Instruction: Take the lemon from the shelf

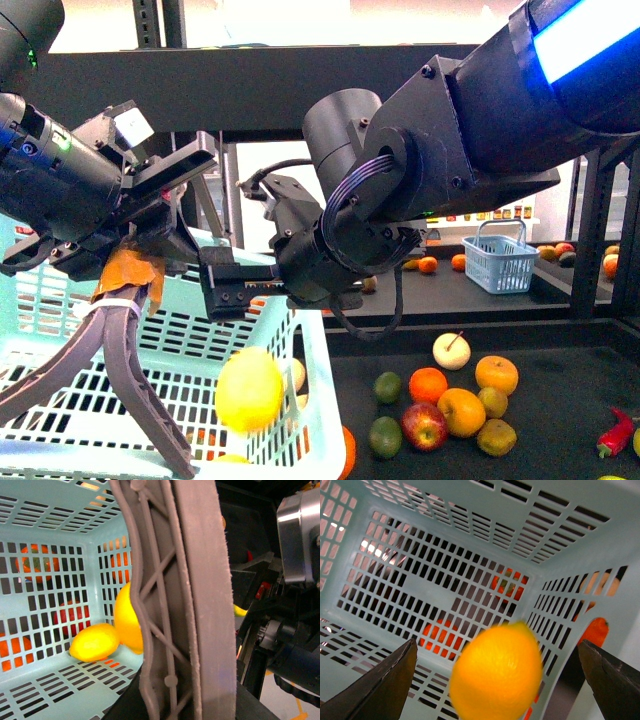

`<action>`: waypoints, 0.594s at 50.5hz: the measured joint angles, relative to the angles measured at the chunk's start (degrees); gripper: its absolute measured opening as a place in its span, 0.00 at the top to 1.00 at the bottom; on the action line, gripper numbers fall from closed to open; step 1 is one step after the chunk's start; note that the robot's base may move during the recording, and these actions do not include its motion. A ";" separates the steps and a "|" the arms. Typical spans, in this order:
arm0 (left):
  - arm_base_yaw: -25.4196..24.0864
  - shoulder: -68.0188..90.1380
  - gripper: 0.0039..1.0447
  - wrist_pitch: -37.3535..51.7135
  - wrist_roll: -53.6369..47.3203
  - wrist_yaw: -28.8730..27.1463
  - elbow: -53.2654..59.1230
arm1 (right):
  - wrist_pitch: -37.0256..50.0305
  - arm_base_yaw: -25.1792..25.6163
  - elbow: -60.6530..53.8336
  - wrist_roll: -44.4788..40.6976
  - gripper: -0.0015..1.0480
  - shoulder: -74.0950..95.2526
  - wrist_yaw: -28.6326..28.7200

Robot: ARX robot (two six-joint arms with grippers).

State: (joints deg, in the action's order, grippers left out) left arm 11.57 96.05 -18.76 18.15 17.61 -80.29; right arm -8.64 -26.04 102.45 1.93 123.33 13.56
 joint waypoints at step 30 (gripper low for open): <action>0.17 0.31 0.84 0.00 -0.13 0.31 0.00 | 16.61 14.34 -15.43 -4.11 0.07 -18.45 -10.16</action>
State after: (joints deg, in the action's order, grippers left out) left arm 11.75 96.36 -18.76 18.02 17.91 -80.29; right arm 7.97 -11.70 87.02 -2.17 104.88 3.40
